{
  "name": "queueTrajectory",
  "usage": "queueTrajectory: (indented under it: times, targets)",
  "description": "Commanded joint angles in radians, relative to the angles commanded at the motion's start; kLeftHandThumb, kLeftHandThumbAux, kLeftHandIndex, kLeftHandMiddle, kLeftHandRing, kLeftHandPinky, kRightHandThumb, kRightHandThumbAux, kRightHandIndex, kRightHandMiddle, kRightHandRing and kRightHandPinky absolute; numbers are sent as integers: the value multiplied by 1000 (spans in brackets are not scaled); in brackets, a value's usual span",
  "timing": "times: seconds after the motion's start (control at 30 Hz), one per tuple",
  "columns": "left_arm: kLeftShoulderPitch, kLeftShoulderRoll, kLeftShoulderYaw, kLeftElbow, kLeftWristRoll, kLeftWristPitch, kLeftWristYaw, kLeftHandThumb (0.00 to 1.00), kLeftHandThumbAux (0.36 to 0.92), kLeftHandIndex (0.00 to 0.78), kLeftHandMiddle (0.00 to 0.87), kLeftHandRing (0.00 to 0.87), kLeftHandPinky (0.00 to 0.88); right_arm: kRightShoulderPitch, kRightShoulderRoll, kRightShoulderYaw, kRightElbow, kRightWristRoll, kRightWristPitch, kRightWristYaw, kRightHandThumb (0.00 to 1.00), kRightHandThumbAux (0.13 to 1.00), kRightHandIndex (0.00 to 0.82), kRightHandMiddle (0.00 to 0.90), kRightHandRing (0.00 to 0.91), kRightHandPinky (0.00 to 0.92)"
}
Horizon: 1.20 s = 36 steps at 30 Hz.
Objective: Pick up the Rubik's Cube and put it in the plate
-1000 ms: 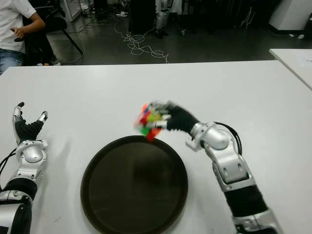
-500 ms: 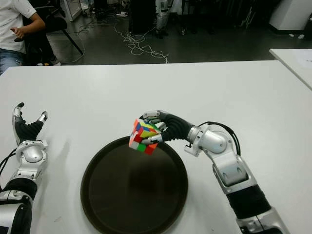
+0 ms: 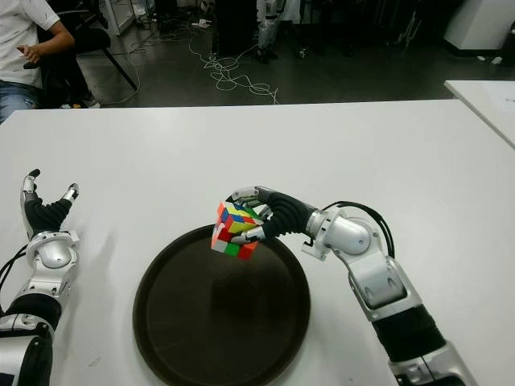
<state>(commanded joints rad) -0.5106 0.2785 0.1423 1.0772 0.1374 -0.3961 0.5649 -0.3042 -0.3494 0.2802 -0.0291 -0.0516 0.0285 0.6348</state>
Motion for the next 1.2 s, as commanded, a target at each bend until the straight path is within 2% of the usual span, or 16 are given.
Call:
queueTrajectory:
  times: [0.63, 0.83, 0.97, 1.03, 1.07, 1.1, 1.13, 1.17, 1.2]
  targets:
    - [-3, -1, 2, -2, -6, 19, -8, 0, 751, 6, 10, 3, 7, -11, 36, 21, 27, 20, 6, 43, 687, 728, 437, 814, 819, 814]
    - [-1, 0, 1, -7, -8, 23, -7, 0, 763, 4, 3, 0, 11, 6, 54, 24, 29, -8, -30, -2, 684, 730, 436, 805, 812, 807]
    - [-2, 0, -1, -8, -6, 30, -3, 0, 755, 7, 10, 5, 20, 20, 71, 18, 44, -24, -97, -46, 680, 732, 433, 743, 763, 761]
    - [-1, 1, -1, -9, -5, 33, -1, 0, 753, 7, 16, 12, 22, 25, 76, 17, 50, -27, -120, -59, 678, 733, 429, 654, 695, 695]
    - [-1, 0, -1, -10, -6, 34, 0, 0, 752, 7, 16, 13, 22, 26, 82, 13, 61, -18, -141, -62, 677, 733, 429, 642, 685, 686]
    - [0, -1, 1, -12, -7, 34, 1, 0, 754, 7, 17, 11, 20, 27, 88, 9, 75, -6, -164, -62, 674, 735, 422, 554, 593, 585]
    - [1, -1, 2, -14, -8, 34, 1, 0, 755, 7, 15, 8, 18, 28, 91, 5, 84, 2, -180, -61, 440, 748, 354, 459, 486, 469]
    - [2, -2, 2, -17, -9, 33, 1, 0, 755, 7, 15, 7, 17, 27, 97, 0, 98, 33, -196, -39, 352, 754, 329, 425, 448, 427]
    - [3, -2, 2, -19, -9, 33, 1, 0, 755, 8, 14, 5, 15, 25, 100, -3, 107, 53, -206, -23, 225, 744, 244, 319, 334, 311]
